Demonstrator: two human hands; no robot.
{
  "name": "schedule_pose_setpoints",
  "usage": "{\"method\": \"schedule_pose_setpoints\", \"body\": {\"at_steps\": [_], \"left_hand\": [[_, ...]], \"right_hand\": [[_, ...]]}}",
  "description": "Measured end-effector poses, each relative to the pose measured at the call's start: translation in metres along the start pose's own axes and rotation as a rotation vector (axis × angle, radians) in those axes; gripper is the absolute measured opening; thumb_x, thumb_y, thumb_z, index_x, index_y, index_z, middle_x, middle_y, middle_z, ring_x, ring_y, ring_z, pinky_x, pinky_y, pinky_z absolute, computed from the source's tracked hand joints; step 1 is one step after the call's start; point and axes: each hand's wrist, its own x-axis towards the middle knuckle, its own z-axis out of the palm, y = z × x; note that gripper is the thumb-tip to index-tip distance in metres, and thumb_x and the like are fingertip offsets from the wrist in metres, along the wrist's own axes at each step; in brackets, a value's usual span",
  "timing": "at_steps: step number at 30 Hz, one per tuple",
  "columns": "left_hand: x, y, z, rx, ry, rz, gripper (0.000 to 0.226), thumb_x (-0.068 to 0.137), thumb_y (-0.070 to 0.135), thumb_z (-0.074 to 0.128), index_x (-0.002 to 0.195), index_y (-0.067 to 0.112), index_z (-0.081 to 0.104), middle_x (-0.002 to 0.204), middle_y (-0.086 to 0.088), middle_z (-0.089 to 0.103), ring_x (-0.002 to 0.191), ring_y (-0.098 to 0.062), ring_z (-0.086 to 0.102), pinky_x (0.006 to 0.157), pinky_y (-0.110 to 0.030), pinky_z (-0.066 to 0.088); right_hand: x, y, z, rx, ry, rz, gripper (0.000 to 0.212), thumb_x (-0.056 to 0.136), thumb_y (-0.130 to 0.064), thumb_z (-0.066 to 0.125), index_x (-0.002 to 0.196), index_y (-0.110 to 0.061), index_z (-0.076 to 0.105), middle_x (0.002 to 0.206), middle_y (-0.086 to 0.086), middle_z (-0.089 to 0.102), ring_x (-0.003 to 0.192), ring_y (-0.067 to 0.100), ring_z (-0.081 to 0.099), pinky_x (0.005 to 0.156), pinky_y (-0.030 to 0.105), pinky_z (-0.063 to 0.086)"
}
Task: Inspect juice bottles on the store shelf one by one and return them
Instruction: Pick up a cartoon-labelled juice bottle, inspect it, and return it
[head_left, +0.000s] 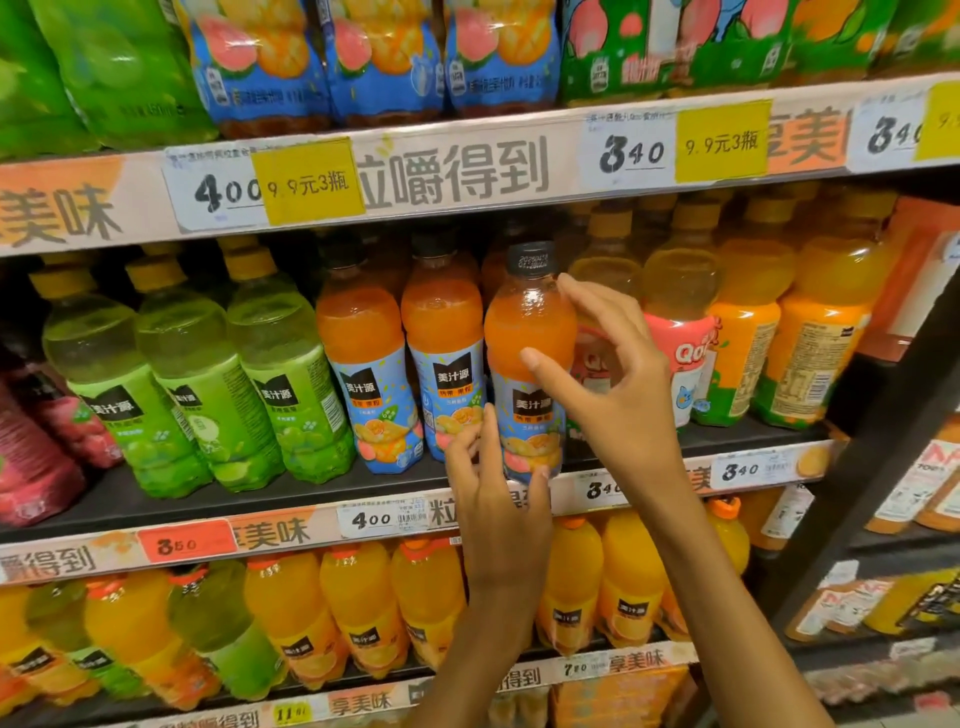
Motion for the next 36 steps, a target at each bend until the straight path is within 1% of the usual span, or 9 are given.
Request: {"method": "schedule_pose_setpoints", "body": {"at_steps": [3,8,14,18,23,25,28,33,36], "left_hand": [[0.003,-0.002,0.003,0.064,0.032,0.007,0.07,0.075,0.001,0.074,0.138,-0.002,0.041,0.124,-0.02,0.045,0.118,-0.024,0.044,0.099,-0.011,0.028],[0.007,0.005,0.012,0.124,0.063,-0.023,0.072,0.074,0.006,0.076,0.137,0.001,0.041,0.125,-0.02,0.05,0.117,-0.036,0.05,0.098,-0.047,0.045],[0.01,0.006,0.017,0.386,0.09,0.057,0.072,0.063,0.009,0.086,0.126,-0.006,0.055,0.108,-0.023,0.06,0.096,-0.037,0.061,0.082,-0.046,0.052],[0.013,0.006,0.019,0.434,0.113,0.087,0.07,0.065,0.01,0.084,0.127,-0.005,0.054,0.103,-0.019,0.061,0.092,-0.033,0.062,0.08,-0.042,0.051],[0.011,0.01,0.02,0.418,0.12,0.078,0.066,0.073,0.009,0.079,0.131,-0.002,0.05,0.111,-0.018,0.059,0.102,-0.034,0.059,0.087,-0.044,0.048],[0.01,0.015,0.021,0.358,0.135,0.082,0.064,0.076,0.005,0.075,0.133,-0.003,0.047,0.115,-0.019,0.058,0.106,-0.034,0.058,0.09,-0.045,0.048],[0.009,0.026,0.026,0.272,0.168,0.118,0.059,0.076,-0.001,0.072,0.13,-0.004,0.048,0.113,-0.019,0.058,0.104,-0.034,0.059,0.09,-0.046,0.049],[0.006,0.033,0.032,0.226,0.101,0.158,0.047,0.083,0.0,0.061,0.129,-0.001,0.05,0.111,-0.016,0.059,0.102,-0.032,0.058,0.09,-0.047,0.047],[0.001,0.032,0.033,0.213,0.061,0.161,0.046,0.085,0.001,0.061,0.13,0.0,0.05,0.112,-0.014,0.059,0.104,-0.03,0.057,0.093,-0.046,0.046]], "right_hand": [[0.0,0.004,-0.003,-0.006,-0.063,0.024,0.059,0.084,-0.009,0.073,0.137,-0.013,0.047,0.135,-0.001,0.048,0.126,0.008,0.047,0.098,0.022,0.045],[0.002,0.009,0.001,-0.058,0.019,0.001,0.054,0.083,-0.009,0.074,0.133,-0.009,0.052,0.132,0.001,0.052,0.124,0.013,0.049,0.094,0.006,0.038],[0.003,0.014,0.006,-0.259,0.063,-0.117,0.056,0.079,-0.003,0.076,0.13,0.005,0.054,0.131,0.02,0.056,0.118,0.016,0.046,0.092,-0.005,0.023],[0.006,0.016,0.01,-0.325,0.029,-0.081,0.057,0.082,-0.005,0.074,0.133,0.004,0.051,0.135,0.02,0.054,0.125,0.035,0.05,0.103,0.013,0.027],[0.007,0.01,0.008,-0.297,0.085,-0.087,0.049,0.084,-0.003,0.071,0.129,0.004,0.055,0.13,0.019,0.057,0.12,0.034,0.054,0.102,0.027,0.037],[0.01,0.008,0.002,-0.298,0.174,-0.109,0.044,0.087,-0.007,0.069,0.127,0.002,0.055,0.127,0.016,0.057,0.103,0.03,0.061,0.093,0.038,0.049],[0.021,0.007,-0.008,-0.408,0.218,-0.065,0.046,0.091,-0.022,0.066,0.129,0.001,0.052,0.127,0.017,0.055,0.074,0.025,0.062,0.068,0.037,0.051],[0.032,0.012,-0.013,-0.724,0.16,-0.084,0.044,0.089,-0.036,0.067,0.105,0.003,0.054,0.095,0.018,0.059,0.067,0.035,0.059,0.047,0.031,0.032],[0.033,0.017,-0.016,-0.74,0.16,-0.063,0.046,0.089,-0.037,0.067,0.108,0.003,0.054,0.099,0.019,0.061,0.073,0.04,0.061,0.048,0.033,0.034]]}}
